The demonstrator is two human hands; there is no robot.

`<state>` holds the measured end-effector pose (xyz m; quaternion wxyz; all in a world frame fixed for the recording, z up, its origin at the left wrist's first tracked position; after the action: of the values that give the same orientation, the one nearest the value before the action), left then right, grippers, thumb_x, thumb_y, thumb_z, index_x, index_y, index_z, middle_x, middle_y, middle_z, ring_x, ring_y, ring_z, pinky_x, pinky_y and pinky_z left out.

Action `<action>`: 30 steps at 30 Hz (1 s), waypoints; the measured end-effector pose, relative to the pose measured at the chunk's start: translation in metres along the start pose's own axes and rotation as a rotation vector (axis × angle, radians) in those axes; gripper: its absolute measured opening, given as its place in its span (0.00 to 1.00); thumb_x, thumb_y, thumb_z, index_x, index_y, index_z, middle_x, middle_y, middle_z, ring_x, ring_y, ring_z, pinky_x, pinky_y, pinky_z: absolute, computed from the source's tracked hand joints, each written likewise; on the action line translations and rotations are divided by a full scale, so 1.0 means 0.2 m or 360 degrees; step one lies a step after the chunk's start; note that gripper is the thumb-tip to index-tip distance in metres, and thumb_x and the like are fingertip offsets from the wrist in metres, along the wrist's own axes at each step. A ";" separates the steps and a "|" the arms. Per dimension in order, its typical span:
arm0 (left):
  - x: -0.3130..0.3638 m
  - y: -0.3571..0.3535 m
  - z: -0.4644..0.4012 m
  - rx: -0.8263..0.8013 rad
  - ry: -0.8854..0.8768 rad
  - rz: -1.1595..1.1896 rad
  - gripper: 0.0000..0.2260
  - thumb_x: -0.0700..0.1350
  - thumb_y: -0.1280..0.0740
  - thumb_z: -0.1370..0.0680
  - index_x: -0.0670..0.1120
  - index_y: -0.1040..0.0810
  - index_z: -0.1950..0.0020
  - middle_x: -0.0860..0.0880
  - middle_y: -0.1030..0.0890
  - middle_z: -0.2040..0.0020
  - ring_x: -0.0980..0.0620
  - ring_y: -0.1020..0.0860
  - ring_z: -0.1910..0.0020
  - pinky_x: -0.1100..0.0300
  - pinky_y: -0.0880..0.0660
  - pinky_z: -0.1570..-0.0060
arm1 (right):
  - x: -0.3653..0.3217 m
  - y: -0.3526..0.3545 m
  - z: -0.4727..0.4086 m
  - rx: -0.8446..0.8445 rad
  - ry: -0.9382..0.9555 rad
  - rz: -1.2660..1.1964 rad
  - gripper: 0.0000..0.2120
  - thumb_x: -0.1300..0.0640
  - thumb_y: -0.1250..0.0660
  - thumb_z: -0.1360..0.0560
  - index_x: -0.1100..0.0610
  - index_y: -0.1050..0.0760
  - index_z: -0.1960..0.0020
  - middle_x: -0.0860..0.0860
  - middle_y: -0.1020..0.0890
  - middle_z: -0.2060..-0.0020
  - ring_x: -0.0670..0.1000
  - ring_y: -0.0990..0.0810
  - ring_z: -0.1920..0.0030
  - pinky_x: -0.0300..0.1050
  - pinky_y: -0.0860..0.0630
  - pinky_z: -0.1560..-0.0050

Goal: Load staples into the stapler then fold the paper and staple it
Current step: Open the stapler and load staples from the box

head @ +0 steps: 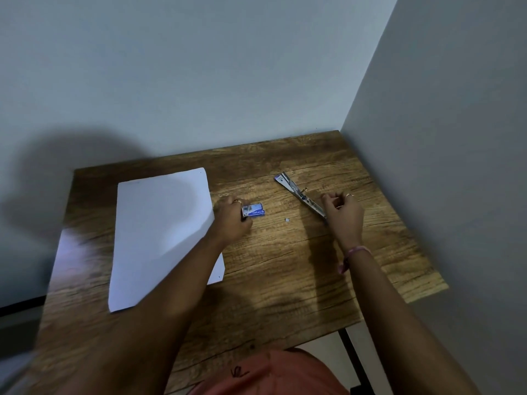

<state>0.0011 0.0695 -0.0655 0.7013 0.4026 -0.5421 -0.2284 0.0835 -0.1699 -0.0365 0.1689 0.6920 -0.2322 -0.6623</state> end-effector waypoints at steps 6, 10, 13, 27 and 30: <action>-0.02 0.00 0.01 -0.0036 0.0025 0.0127 0.21 0.44 0.32 0.25 0.41 0.27 0.33 0.41 0.30 0.36 0.44 0.31 0.36 0.55 0.32 0.39 | -0.15 -0.27 0.18 -0.0791 -0.0122 -0.0253 0.05 0.58 0.34 0.24 0.60 0.23 0.54 0.51 0.20 0.72 0.46 0.24 0.79 0.38 0.28 0.75; -0.03 0.01 0.03 -0.0003 0.0018 0.0287 0.19 0.43 0.30 0.27 0.41 0.25 0.37 0.43 0.30 0.37 0.47 0.29 0.39 0.56 0.29 0.39 | -0.24 -0.40 0.18 -0.1060 -0.0306 -0.0208 0.03 0.58 0.35 0.23 0.57 0.23 0.55 0.50 0.19 0.74 0.45 0.22 0.79 0.35 0.30 0.78; -0.03 0.02 0.04 0.0035 -0.0018 0.0399 0.16 0.42 0.30 0.28 0.41 0.23 0.42 0.42 0.28 0.40 0.46 0.26 0.43 0.54 0.26 0.43 | -0.28 -0.45 0.16 -0.1055 -0.0313 -0.0119 0.05 0.56 0.33 0.24 0.58 0.23 0.54 0.50 0.19 0.74 0.43 0.22 0.79 0.32 0.35 0.82; -0.08 0.02 0.03 0.0045 0.0004 0.0759 0.21 0.36 0.27 0.28 0.42 0.24 0.36 0.45 0.20 0.41 0.57 0.22 0.49 0.77 0.27 0.56 | -0.28 -0.48 0.11 -0.1181 -0.0539 -0.0158 0.03 0.61 0.32 0.25 0.59 0.24 0.56 0.51 0.21 0.74 0.41 0.27 0.82 0.33 0.38 0.83; -0.10 0.04 0.03 0.0073 -0.0008 0.0677 0.21 0.38 0.27 0.28 0.43 0.24 0.35 0.46 0.20 0.40 0.58 0.23 0.48 0.74 0.28 0.53 | -0.28 -0.47 0.06 -0.1119 -0.0554 -0.0080 0.03 0.61 0.31 0.25 0.62 0.23 0.54 0.53 0.21 0.71 0.42 0.26 0.81 0.33 0.36 0.83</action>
<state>-0.0115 0.0871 -0.0709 0.7230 0.2944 -0.6217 -0.0637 0.0809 -0.0596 -0.0419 0.3377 0.4748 0.0007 -0.8127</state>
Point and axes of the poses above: each hand's wrist, its own z-axis away from the middle knuckle, its own y-axis out of the back of the hand, x = y × z, the point moved 3 cm from there along -z, towards the middle knuckle
